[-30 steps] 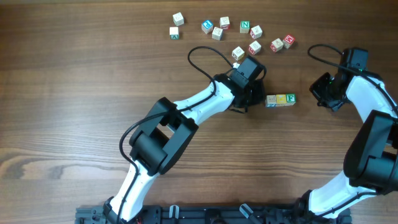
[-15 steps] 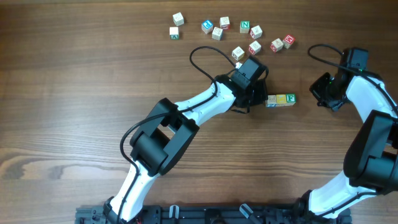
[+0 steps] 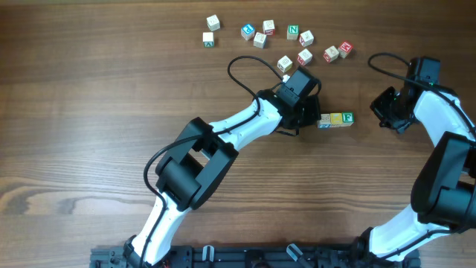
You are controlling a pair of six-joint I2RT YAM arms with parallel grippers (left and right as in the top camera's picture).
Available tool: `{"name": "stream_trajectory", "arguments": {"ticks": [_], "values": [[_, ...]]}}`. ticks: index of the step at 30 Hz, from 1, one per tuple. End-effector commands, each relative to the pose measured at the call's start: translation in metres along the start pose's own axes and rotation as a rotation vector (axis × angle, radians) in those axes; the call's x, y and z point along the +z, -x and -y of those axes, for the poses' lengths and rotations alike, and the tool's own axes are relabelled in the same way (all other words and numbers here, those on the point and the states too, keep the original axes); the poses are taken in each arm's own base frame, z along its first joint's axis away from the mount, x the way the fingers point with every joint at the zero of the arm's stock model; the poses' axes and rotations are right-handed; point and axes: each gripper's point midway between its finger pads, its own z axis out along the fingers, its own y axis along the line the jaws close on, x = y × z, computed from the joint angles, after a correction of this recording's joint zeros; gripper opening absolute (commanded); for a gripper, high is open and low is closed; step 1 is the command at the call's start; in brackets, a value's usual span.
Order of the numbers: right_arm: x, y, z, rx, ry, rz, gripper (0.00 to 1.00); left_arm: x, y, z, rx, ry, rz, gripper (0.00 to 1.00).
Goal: Form a horizontal line
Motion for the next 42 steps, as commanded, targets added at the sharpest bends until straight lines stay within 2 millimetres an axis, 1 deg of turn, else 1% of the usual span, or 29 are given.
{"name": "stream_trajectory", "arguments": {"ticks": [1,10,17,27,34,36,38,39,42], "values": [[0.003,0.004,-0.004,0.013,0.007,-0.001,0.05,0.005,-0.008,-0.005,-0.007,0.010,-0.026,0.04],[0.003,0.004,-0.004,0.014,0.007,-0.001,0.05,0.006,-0.006,-0.001,-0.001,-0.005,-0.016,0.04],[0.003,0.004,-0.004,0.014,0.007,-0.001,0.05,0.007,-0.010,0.003,0.010,-0.013,-0.018,0.04],[0.003,0.004,-0.004,0.013,0.007,-0.001,0.05,0.007,-0.009,0.003,0.010,-0.010,-0.014,0.04],[0.003,0.002,-0.005,0.014,0.011,-0.010,0.05,0.006,-0.004,0.000,0.017,0.007,0.012,0.04],[0.002,-0.006,-0.008,0.016,0.033,-0.050,0.05,0.001,-0.001,-0.002,0.010,0.014,0.014,0.04],[0.002,-0.007,-0.008,0.016,0.034,-0.055,0.05,-0.005,0.005,-0.005,0.035,0.023,0.021,0.04],[0.002,-0.008,-0.008,0.016,0.034,-0.056,0.04,-0.012,0.010,-0.007,0.041,0.038,0.034,0.04],[0.002,-0.013,-0.004,0.018,0.019,-0.077,0.05,-0.030,0.020,-0.022,0.024,0.139,0.094,0.04]]}}
